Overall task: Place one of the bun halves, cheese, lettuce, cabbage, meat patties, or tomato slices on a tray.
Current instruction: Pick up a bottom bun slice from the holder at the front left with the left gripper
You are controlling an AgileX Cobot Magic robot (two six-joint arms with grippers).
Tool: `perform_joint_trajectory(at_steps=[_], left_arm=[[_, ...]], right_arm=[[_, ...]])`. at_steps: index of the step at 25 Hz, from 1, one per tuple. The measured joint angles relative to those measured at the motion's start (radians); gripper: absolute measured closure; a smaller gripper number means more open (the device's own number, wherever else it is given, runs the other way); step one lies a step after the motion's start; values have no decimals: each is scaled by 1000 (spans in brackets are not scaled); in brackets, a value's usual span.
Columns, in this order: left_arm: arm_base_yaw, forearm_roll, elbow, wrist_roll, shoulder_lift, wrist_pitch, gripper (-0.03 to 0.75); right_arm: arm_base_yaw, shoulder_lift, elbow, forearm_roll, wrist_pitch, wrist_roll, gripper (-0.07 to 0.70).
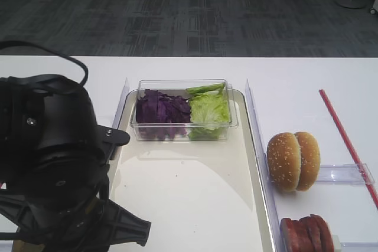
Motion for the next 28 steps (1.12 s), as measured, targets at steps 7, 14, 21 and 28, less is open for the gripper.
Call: perform_joint_trajectory(at_steps=[7,14,21,28], left_arm=[[0,20,0,2,0,15,371],[0,25,0,2,0,15,426],[0,25,0,2,0,19,491],[0,25,0,2,0,34,572]], right_arm=[[0,0,0,2,0,0,-60],[0,0,0,2,0,0,-60],[0,0,0,2,0,0,-60],[0,0,0,2,0,0,-60]])
